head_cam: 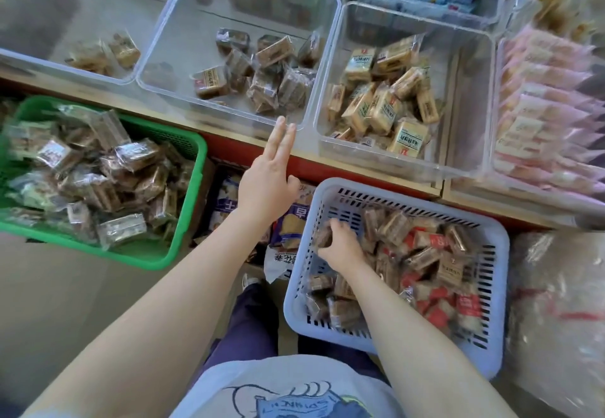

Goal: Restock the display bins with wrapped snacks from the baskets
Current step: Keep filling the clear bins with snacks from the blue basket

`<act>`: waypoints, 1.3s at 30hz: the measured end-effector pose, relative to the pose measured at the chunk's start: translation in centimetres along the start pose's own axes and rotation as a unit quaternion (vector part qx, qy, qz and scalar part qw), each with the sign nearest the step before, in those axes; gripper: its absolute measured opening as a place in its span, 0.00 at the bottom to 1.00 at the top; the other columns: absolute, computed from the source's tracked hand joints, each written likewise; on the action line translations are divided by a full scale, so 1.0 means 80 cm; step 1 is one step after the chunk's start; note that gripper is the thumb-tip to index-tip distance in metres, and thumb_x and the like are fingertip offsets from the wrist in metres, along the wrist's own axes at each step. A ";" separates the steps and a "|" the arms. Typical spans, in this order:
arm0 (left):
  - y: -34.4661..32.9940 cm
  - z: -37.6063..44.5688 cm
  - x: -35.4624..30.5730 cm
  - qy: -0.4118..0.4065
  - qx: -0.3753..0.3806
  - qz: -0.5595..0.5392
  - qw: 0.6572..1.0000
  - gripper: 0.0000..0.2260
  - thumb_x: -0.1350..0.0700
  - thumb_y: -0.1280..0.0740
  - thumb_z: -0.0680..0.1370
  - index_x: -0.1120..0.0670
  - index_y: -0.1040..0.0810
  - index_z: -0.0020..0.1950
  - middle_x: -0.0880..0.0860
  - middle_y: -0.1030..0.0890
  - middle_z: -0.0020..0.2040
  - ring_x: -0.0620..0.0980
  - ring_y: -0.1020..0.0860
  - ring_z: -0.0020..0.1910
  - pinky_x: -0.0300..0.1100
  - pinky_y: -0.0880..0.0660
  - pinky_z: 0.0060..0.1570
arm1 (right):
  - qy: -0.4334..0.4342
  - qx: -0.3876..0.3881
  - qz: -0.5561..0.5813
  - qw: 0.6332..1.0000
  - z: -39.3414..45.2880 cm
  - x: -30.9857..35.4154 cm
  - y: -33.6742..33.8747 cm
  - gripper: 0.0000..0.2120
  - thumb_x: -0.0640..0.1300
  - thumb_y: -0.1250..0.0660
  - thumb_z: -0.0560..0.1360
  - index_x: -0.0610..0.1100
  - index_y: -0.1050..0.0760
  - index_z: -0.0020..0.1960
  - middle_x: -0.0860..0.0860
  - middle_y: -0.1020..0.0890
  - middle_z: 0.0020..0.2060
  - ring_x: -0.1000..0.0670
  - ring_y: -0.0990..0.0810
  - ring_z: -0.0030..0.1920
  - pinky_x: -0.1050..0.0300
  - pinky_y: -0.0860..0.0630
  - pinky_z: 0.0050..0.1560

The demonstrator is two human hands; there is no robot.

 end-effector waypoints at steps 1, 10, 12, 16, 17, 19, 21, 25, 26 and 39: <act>0.000 -0.001 0.000 0.002 0.002 -0.001 1.000 0.39 0.59 0.36 0.76 0.45 0.53 0.82 0.40 0.59 0.82 0.51 0.26 0.41 0.40 0.34 0.28 | -0.015 -0.009 0.067 0.998 -0.007 0.001 0.011 0.22 0.49 0.26 0.74 0.47 0.33 0.61 0.50 0.25 0.56 0.48 0.25 0.55 0.53 0.25 0.46; 0.019 0.002 -0.002 0.010 0.037 0.003 0.999 0.35 0.57 0.37 0.78 0.45 0.49 0.82 0.40 0.56 0.82 0.48 0.25 0.40 0.38 0.35 0.27 | -0.003 -0.097 0.478 0.873 -0.089 0.093 0.155 0.28 0.64 0.31 0.75 0.43 0.31 0.60 0.47 0.21 0.41 0.48 0.21 0.37 0.54 0.23 0.37; 0.023 0.004 -0.001 0.004 0.043 0.007 0.999 0.35 0.56 0.37 0.78 0.44 0.49 0.82 0.40 0.56 0.82 0.48 0.24 0.41 0.38 0.34 0.27 | 0.040 -0.083 0.516 0.851 -0.087 0.129 0.184 0.30 0.67 0.37 0.76 0.41 0.31 0.61 0.48 0.20 0.35 0.49 0.23 0.30 0.55 0.24 0.30; 0.023 0.002 -0.001 -0.013 0.038 0.021 0.999 0.37 0.56 0.37 0.78 0.44 0.51 0.82 0.39 0.58 0.81 0.50 0.24 0.50 0.41 0.27 0.33 | 0.067 -0.114 0.487 0.863 -0.038 0.204 0.241 0.17 0.55 0.40 0.84 0.43 0.29 0.64 0.45 0.16 0.46 0.46 0.19 0.37 0.56 0.25 0.31; 0.023 0.002 0.000 -0.014 0.035 0.026 0.999 0.37 0.56 0.37 0.78 0.43 0.52 0.82 0.39 0.58 0.81 0.50 0.24 0.51 0.42 0.25 0.35 | 0.074 -0.124 0.472 0.870 -0.021 0.226 0.254 0.15 0.52 0.40 0.84 0.43 0.29 0.65 0.43 0.16 0.49 0.46 0.18 0.38 0.57 0.25 0.30; 0.024 0.004 0.000 -0.010 0.033 0.033 0.999 0.37 0.55 0.37 0.78 0.43 0.53 0.82 0.39 0.59 0.81 0.51 0.25 0.53 0.43 0.24 0.38 | 0.091 -0.132 0.437 0.885 0.016 0.268 0.273 0.16 0.49 0.39 0.84 0.43 0.30 0.68 0.43 0.16 0.53 0.46 0.17 0.40 0.58 0.26 0.30; 0.024 0.005 0.001 -0.010 0.029 0.036 0.999 0.36 0.53 0.37 0.79 0.43 0.54 0.82 0.40 0.59 0.82 0.52 0.26 0.52 0.44 0.24 0.40 | 0.109 -0.122 0.407 0.899 0.045 0.301 0.283 0.17 0.47 0.38 0.84 0.44 0.32 0.70 0.44 0.18 0.57 0.46 0.15 0.46 0.56 0.21 0.36; 0.024 0.004 0.005 -0.010 0.008 0.021 1.000 0.33 0.48 0.40 0.80 0.42 0.52 0.82 0.39 0.57 0.82 0.51 0.27 0.50 0.47 0.22 0.43 | 0.089 -0.149 0.297 0.939 0.047 0.310 0.288 0.18 0.42 0.40 0.82 0.43 0.31 0.71 0.46 0.20 0.57 0.49 0.16 0.41 0.58 0.18 0.38; 0.023 0.003 0.005 -0.008 0.005 0.015 1.000 0.32 0.47 0.41 0.80 0.42 0.51 0.82 0.39 0.57 0.82 0.52 0.27 0.50 0.47 0.22 0.43 | 0.094 -0.162 0.285 0.940 0.034 0.301 0.287 0.15 0.40 0.40 0.82 0.43 0.29 0.68 0.45 0.19 0.53 0.50 0.17 0.40 0.58 0.19 0.38; 0.000 0.016 -0.024 -0.040 -0.051 0.121 0.991 0.37 0.35 0.55 0.82 0.62 0.45 0.80 0.63 0.46 0.81 0.59 0.54 0.81 0.55 0.56 0.79 | -0.070 0.077 -0.112 0.988 -0.075 -0.036 0.046 0.23 0.54 0.34 0.79 0.45 0.30 0.71 0.43 0.32 0.74 0.41 0.30 0.70 0.47 0.29 0.69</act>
Point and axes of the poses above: each hand's wrist, its own z-axis towards the middle knuckle, its own y-axis out of the back of the hand, x = y × z, the point moved 6 cm from there along z, towards the middle knuckle
